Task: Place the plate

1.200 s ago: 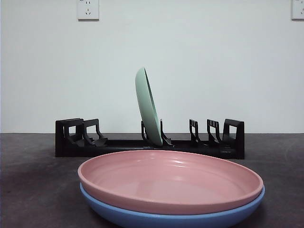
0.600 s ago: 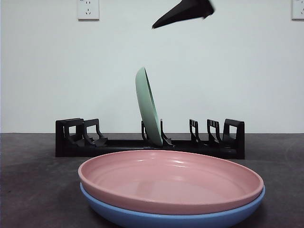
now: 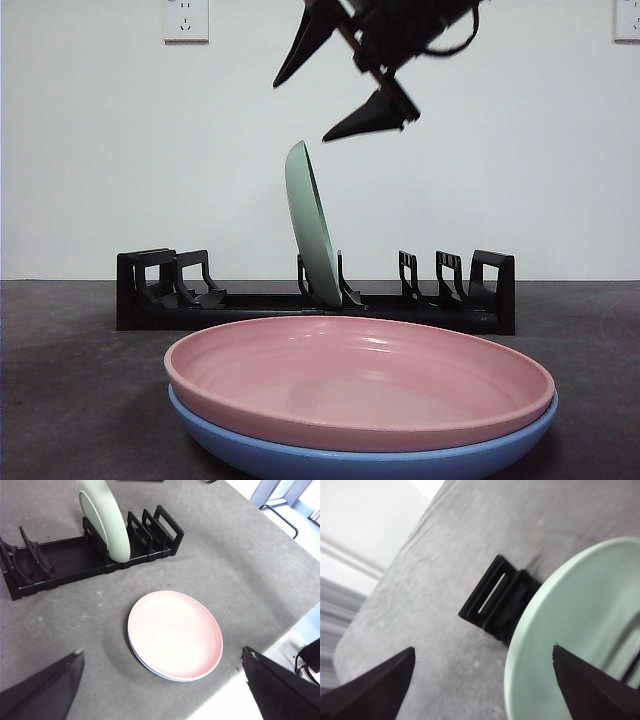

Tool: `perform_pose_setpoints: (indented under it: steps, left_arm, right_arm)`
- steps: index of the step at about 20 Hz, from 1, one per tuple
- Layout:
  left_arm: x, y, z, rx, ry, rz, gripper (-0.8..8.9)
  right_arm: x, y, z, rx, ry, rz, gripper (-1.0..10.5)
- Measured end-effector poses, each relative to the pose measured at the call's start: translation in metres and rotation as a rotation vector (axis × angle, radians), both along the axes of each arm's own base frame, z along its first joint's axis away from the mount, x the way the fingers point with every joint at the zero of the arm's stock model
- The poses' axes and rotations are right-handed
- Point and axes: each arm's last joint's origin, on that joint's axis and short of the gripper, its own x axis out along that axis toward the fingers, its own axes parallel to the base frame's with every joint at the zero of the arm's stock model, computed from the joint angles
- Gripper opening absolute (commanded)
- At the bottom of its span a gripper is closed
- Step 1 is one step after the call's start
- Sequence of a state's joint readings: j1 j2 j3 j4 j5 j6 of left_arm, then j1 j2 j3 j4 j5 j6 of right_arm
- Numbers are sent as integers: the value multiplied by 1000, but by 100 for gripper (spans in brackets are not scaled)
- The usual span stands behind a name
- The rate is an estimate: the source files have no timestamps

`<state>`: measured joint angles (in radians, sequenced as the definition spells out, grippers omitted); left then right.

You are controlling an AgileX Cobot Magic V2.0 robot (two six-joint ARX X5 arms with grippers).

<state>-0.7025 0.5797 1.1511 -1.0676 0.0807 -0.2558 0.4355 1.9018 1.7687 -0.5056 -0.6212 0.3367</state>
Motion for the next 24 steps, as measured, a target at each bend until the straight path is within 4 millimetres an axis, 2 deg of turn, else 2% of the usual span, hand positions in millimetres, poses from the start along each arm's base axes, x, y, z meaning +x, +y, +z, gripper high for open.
perform_pose_setpoints:
  steps: [3,5,9,13,19,24]
  left_arm:
    - [0,0,0,-4,5,3,497]
    - [0,0,0,-7,10,6,497]
    - [0,0,0,-11,15,10,497]
    - [0,0,0,-12,16,10,497]
    - [0,0,0,-12,16,10,497]
    - [0,0,0,-11,18,10,497]
  right_arm:
    - [12,4,-20,6,33,21,390]
    - [15,5,-27,0,48,21,311]
    - [17,6,-30,6,43,24,126]
    - [20,8,-35,4,55,27,6]
    - [20,8,-34,19,73,18,6]
    - [23,6,-5,61,42,6,6]
